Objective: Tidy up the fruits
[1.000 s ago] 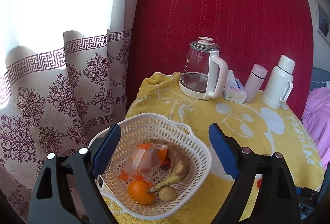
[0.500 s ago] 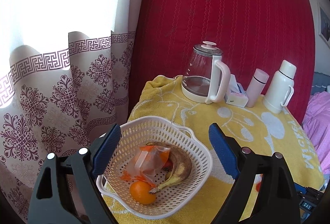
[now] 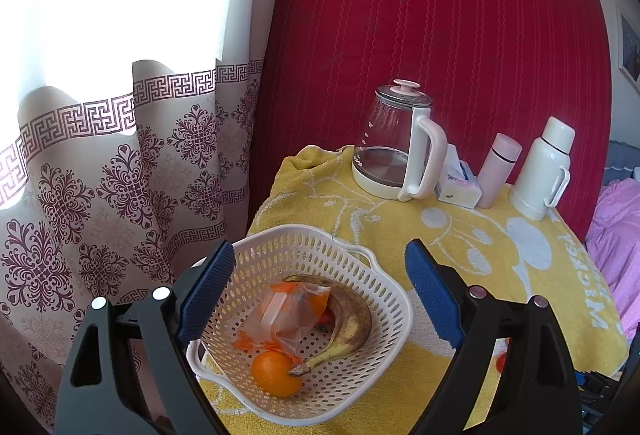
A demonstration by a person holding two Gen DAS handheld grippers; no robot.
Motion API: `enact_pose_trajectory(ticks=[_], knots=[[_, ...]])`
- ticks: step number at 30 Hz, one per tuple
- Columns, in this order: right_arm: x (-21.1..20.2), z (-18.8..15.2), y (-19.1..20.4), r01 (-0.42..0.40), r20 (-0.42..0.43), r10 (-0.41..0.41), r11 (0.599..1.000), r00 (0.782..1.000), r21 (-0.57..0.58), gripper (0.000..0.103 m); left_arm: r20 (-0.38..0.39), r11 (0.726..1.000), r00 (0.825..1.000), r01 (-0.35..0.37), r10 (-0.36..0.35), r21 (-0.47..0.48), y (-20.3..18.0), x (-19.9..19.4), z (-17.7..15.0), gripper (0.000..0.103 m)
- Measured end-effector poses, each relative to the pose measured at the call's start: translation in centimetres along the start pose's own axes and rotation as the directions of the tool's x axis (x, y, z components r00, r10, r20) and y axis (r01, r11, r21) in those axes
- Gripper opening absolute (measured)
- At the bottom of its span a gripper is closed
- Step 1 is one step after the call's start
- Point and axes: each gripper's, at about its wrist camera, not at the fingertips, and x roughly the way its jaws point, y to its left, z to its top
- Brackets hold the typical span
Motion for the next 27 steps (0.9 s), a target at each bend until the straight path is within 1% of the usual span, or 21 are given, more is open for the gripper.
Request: enact_pose_trajectory(ticks=[2, 4, 5, 7, 10, 13, 17, 22, 27], knots=[[0.6, -0.1, -0.2, 0.006, -0.019, -0.006, 1.0, 1.0, 0.009, 0.05, 0.002, 1.0, 1.0, -0.001, 0.001, -0.006, 0.2, 0.0, 0.0, 0.089], [0.4, 0.0, 0.0, 0.004, -0.011, -0.004, 1.0, 1.0, 0.001, 0.042, 0.005, 1.0, 1.0, -0.004, 0.004, -0.013, 0.4, -0.1, 0.1, 0.089], [0.3, 0.0, 0.2, 0.007, -0.009, -0.007, 1.0, 1.0, -0.007, 0.04, 0.006, 1.0, 1.0, -0.006, 0.006, -0.018, 0.6, -0.1, 0.2, 0.089], [0.3, 0.1, 0.6, 0.001, -0.012, -0.002, 1.0, 1.0, -0.016, 0.04, 0.008, 1.0, 1.0, -0.011, 0.011, -0.028, 1.0, -0.2, 0.3, 0.089], [0.1, 0.3, 1.5, -0.03, -0.014, 0.029, 0.999, 0.999, -0.024, 0.04, 0.017, 0.999, 1.0, -0.019, 0.02, -0.049, 1.8, -0.5, 0.5, 0.089], [0.0, 1.2, 3.1, -0.084, -0.018, 0.084, 0.996, 0.996, -0.032, 0.04, 0.028, 0.997, 0.999, -0.026, 0.029, -0.075, 2.7, -0.9, 0.8, 0.089], [-0.2, 3.2, 6.9, -0.174, -0.013, 0.174, 0.982, 0.985, -0.07, 0.04, 0.04, 0.994, 0.998, -0.033, 0.038, -0.102, 3.9, -1.3, 1.2, 0.089], [-0.3, 5.6, 13.7, -0.278, -0.007, 0.281, 0.946, 0.96, -0.166, 0.04, 0.052, 0.99, 0.998, -0.038, 0.045, -0.135, 5.2, -1.7, 1.4, 0.089], [0.5, 7.1, 20.7, -0.339, -0.022, 0.344, 0.908, 0.939, -0.247, 0.04, 0.049, 0.987, 0.998, -0.041, 0.049, -0.154, 5.9, -1.6, 1.5, 0.089]])
